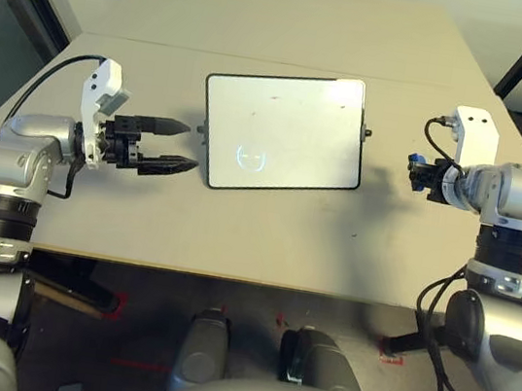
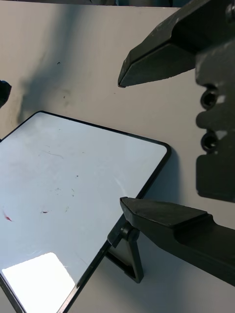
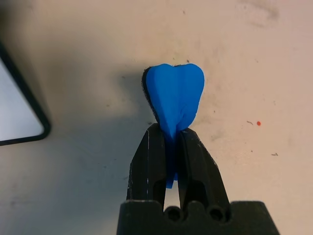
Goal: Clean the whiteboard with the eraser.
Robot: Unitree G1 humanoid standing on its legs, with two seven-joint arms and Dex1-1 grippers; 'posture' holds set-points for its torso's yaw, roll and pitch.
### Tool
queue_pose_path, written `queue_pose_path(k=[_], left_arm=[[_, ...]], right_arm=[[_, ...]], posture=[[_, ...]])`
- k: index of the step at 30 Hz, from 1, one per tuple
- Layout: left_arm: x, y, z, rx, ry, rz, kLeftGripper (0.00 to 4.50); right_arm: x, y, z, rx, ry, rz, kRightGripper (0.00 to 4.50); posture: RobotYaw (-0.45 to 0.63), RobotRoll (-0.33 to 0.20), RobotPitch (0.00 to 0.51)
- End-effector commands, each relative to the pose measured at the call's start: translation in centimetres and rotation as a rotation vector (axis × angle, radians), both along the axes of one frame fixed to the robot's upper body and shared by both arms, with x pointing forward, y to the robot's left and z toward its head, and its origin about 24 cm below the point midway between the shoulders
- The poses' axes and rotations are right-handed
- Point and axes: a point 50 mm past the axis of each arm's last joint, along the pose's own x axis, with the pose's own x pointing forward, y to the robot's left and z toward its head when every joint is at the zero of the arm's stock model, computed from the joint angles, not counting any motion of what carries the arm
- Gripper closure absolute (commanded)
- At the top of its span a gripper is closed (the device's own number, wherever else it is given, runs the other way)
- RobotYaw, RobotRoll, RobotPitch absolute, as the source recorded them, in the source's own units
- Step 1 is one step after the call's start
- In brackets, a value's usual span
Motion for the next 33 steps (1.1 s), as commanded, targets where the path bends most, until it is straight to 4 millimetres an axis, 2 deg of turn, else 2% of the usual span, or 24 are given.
queue_pose_path(k=[1,7,10,13,15,18,21,22,24,26,29,31,33], left_arm=[[-0.1,-0.1,0.2,0.015,-0.011,-0.005,0.00],[-0.3,0.2,0.5,0.002,-0.016,0.010,0.00],[-0.3,0.7,1.2,-0.017,-0.029,0.032,0.00],[-0.3,1.7,2.9,-0.064,-0.088,0.085,0.00],[-0.2,2.4,4.0,-0.096,-0.133,0.131,0.00],[-0.1,4.1,5.1,-0.123,-0.220,0.251,0.00],[0.3,5.3,5.0,-0.126,-0.275,0.391,0.00],[0.6,5.6,4.8,-0.133,-0.304,0.445,0.00],[1.3,6.4,4.3,-0.141,-0.382,0.611,0.00],[1.7,7.0,3.5,-0.117,-0.431,0.737,0.00],[2.3,7.8,1.3,-0.100,-0.432,0.948,0.00],[2.6,8.1,0.0,-0.094,-0.444,1.059,0.00],[2.8,8.2,-1.3,-0.094,-0.436,1.156,0.00]], right_arm=[[0.2,0.2,-0.4,-0.009,0.008,0.003,4.38],[0.1,0.4,0.2,-0.059,0.022,0.043,2.28],[0.0,0.0,1.0,-0.061,0.024,0.040,1.07],[-0.1,-0.9,2.6,-0.060,-0.023,0.021,0.02],[0.0,-1.6,3.7,-0.077,-0.096,0.013,0.02],[0.7,-3.2,5.3,-0.092,-0.375,-0.027,0.02],[0.9,-4.4,5.1,-0.090,-0.557,-0.051,0.02],[1.0,-4.7,4.7,-0.042,-0.589,-0.078,0.02],[1.0,-5.1,3.7,0.067,-0.609,-0.136,0.02],[1.0,-5.5,3.1,0.084,-0.680,-0.156,0.02],[0.8,-6.0,2.2,0.000,-0.853,-0.165,0.02],[0.5,-6.8,1.8,-0.120,-0.944,-0.258,0.02],[0.3,-7.2,1.0,-0.161,-0.988,-0.333,0.02]], posture=[[0.32,0.000,0.050],[0.32,0.000,0.052],[0.31,0.000,0.053],[0.30,0.000,0.057],[0.30,0.000,0.058],[0.29,0.000,0.058],[0.30,0.000,0.058],[0.30,0.000,0.057],[0.30,0.000,0.059],[0.30,0.000,0.057],[0.30,0.000,0.057],[0.30,0.000,0.055],[0.30,0.000,0.056]])
